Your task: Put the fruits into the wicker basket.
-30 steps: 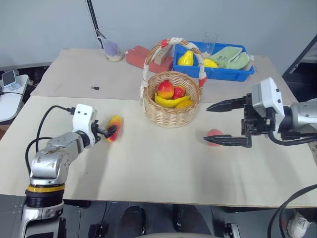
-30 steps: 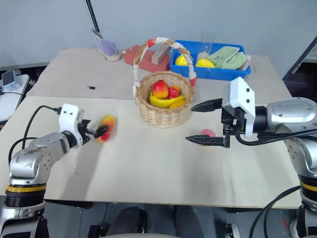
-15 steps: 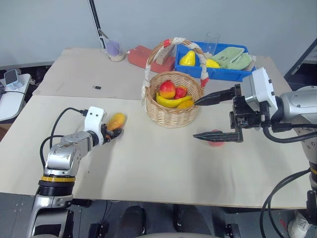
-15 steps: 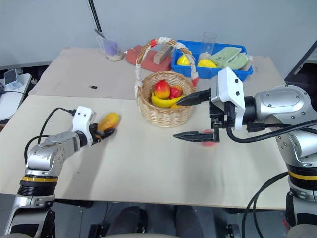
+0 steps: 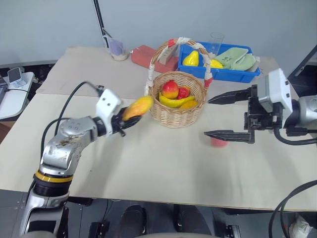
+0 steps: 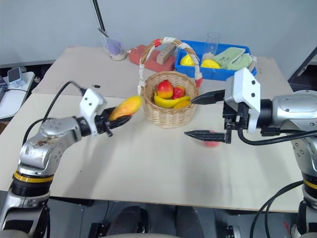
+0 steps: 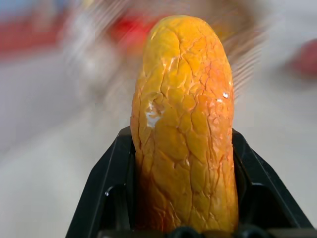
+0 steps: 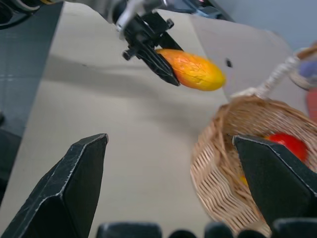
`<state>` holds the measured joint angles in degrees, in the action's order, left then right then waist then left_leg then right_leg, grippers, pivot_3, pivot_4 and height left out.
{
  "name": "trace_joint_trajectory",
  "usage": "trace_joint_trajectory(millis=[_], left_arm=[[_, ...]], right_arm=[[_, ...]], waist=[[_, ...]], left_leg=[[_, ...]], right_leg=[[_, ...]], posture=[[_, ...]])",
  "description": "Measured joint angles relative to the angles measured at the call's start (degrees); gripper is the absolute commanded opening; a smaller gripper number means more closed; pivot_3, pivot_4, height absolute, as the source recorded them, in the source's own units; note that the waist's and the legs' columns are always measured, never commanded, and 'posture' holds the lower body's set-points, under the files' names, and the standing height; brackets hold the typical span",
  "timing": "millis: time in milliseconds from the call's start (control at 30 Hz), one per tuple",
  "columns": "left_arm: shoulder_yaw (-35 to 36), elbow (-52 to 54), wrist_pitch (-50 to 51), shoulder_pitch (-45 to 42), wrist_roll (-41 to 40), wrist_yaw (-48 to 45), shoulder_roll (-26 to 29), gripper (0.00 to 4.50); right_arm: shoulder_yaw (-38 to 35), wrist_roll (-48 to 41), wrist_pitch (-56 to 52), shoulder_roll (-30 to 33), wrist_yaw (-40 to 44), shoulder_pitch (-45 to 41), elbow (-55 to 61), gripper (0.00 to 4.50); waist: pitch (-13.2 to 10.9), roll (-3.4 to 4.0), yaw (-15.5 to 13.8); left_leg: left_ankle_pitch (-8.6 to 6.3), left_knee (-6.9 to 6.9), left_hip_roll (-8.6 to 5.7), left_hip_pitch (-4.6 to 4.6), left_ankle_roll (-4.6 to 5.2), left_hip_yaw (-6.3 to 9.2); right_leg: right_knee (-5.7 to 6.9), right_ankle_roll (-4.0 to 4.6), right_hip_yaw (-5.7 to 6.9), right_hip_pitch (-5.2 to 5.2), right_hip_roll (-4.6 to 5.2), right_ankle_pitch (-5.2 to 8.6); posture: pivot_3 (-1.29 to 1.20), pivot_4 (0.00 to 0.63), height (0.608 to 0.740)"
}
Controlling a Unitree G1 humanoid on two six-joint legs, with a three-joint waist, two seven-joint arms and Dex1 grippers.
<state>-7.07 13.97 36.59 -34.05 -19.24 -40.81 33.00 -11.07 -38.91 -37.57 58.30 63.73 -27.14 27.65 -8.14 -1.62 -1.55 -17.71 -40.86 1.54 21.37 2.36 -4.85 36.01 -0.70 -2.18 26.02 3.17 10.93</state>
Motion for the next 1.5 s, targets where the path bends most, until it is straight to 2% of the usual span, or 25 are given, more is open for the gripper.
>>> trace_joint_trajectory(millis=[100,233,433,467,500,600,633,733,900,1033,1067,1200,1333,1500], left_arm=[[-3.7,-2.4,-2.8,-4.7,2.8,-0.2,-2.3,1.62],[-9.3,-17.0,-11.6,-12.6,11.0,1.4,-8.0,1.61],[-9.7,-32.2,-23.9,-18.2,16.9,3.7,-12.5,1.61],[-9.6,-33.5,-24.7,-18.4,17.2,3.8,-13.1,2.61],[-9.6,-34.7,-25.8,-18.4,17.3,3.8,-13.6,2.88],[-8.8,-35.7,-26.5,-18.4,17.1,3.1,-14.3,4.2],[-8.1,-35.5,-26.6,-18.4,16.6,2.3,-14.5,4.48],[-6.2,-33.7,-26.6,-17.8,15.0,0.5,-14.3,4.48],[-4.7,-29.2,-25.7,-15.1,13.2,-4.1,-10.9,4.48],[-4.2,-15.8,-20.7,-7.4,3.6,-19.2,-2.7,4.48],[-4.4,-11.3,-19.7,-4.6,1.1,-24.2,0.9,4.48],[-4.0,-4.1,-17.1,-1.5,-3.2,-31.2,6.2,4.48],[-2.3,-0.1,-14.3,-0.5,-6.7,-34.1,9.8,4.48],[-0.8,0.9,-13.3,0.3,-7.8,-34.3,11.8,4.48]], right_arm=[[-1.2,-0.9,-1.1,0.2,-1.3,1.1,1.7,4.5],[-3.7,-2.9,-3.1,0.6,-4.2,4.0,4.1,4.5],[-5.6,-4.5,-4.4,0.8,-7.4,5.7,5.8,4.5],[-5.7,-4.7,-4.5,0.8,-7.7,5.8,5.9,4.5],[-5.7,-5.0,-4.5,1.0,-7.9,6.0,6.1,4.5],[-6.0,-5.3,-4.8,1.6,-8.7,6.7,6.7,4.5],[-6.4,-5.3,-5.0,1.8,-9.0,7.3,6.8,4.5],[-7.2,-5.3,-5.1,1.9,-9.4,8.6,6.7,4.5],[-7.8,-3.8,-5.0,1.8,-11.4,12.8,6.6,4.5],[-6.9,2.2,-4.3,0.4,-15.6,18.7,4.7,4.5],[-5.5,4.3,-4.0,0.1,-16.7,19.8,4.4,4.5],[-0.8,9.7,-1.5,-3.2,-20.1,20.6,2.5,4.5],[4.8,16.4,2.5,-7.3,-23.0,19.8,-4.5,4.5],[7.6,20.6,5.8,-10.2,-23.9,17.7,-11.8,4.5]], waist=[[0.0,0.01,0.7],[0.0,0.0,1.1],[0.0,0.0,1.1],[0.0,-0.01,1.1],[0.0,0.0,1.1],[0.0,-0.01,1.0],[0.0,-0.01,1.0],[0.0,0.0,1.0],[0.0,0.0,1.1],[0.0,0.04,1.4],[0.0,0.04,1.7],[0.0,0.03,1.6],[0.0,0.04,1.5],[0.0,0.04,1.6]], left_leg=[[-0.01,0.05,-0.17,-0.03,0.06,0.02],[-0.02,0.07,-0.23,-0.01,0.09,0.11],[-0.04,0.07,-0.29,0.04,0.12,0.13],[-0.04,0.07,-0.31,0.06,0.13,0.13],[-0.04,0.06,-0.33,0.07,0.14,0.13],[-0.04,0.06,-0.35,0.1,0.15,0.14],[-0.04,0.06,-0.34,0.12,0.15,0.15],[-0.04,0.06,-0.35,0.1,0.15,0.15],[-0.04,0.06,-0.31,0.07,0.15,0.16],[-0.03,0.06,-0.11,0.09,0.14,0.08],[-0.03,0.06,-0.05,0.06,0.13,0.07],[-0.02,0.01,-0.04,0.0,0.12,0.08],[-0.01,0.0,-0.21,-0.03,0.14,0.05],[-0.01,0.02,-0.3,-0.01,0.15,0.1]], right_leg=[[0.01,-0.06,-0.11,-0.01,-0.01,0.02],[0.05,-0.11,-0.14,0.03,-0.06,0.05],[0.02,-0.19,-0.14,0.04,0.04,0.06],[0.01,-0.22,-0.14,0.05,0.06,0.06],[0.01,-0.24,-0.14,0.05,0.09,0.06],[0.02,-0.27,-0.14,0.08,0.12,0.06],[0.02,-0.28,-0.13,0.08,0.12,0.06],[0.03,-0.29,-0.14,0.07,0.13,0.07],[0.07,-0.3,-0.13,0.07,0.11,0.08],[0.12,-0.34,-0.15,0.13,0.12,0.11],[0.12,-0.33,-0.15,0.12,0.07,0.12],[0.08,-0.42,-0.13,0.03,0.0,0.18],[0.07,-0.48,-0.16,0.02,0.01,0.22],[0.06,-0.38,-0.16,0.03,0.02,0.17]], posture=[[0.0,0.15,0.703],[0.0,0.15,0.703],[0.0,0.15,0.703],[0.0,0.15,0.703],[0.0,0.15,0.703],[0.0,0.15,0.703],[0.0,0.15,0.703],[0.0,0.15,0.703],[0.0,0.15,0.703],[0.0,0.15,0.703],[0.0,0.15,0.703],[0.0,0.15,0.703],[0.0,0.15,0.703],[0.0,0.15,0.703]])
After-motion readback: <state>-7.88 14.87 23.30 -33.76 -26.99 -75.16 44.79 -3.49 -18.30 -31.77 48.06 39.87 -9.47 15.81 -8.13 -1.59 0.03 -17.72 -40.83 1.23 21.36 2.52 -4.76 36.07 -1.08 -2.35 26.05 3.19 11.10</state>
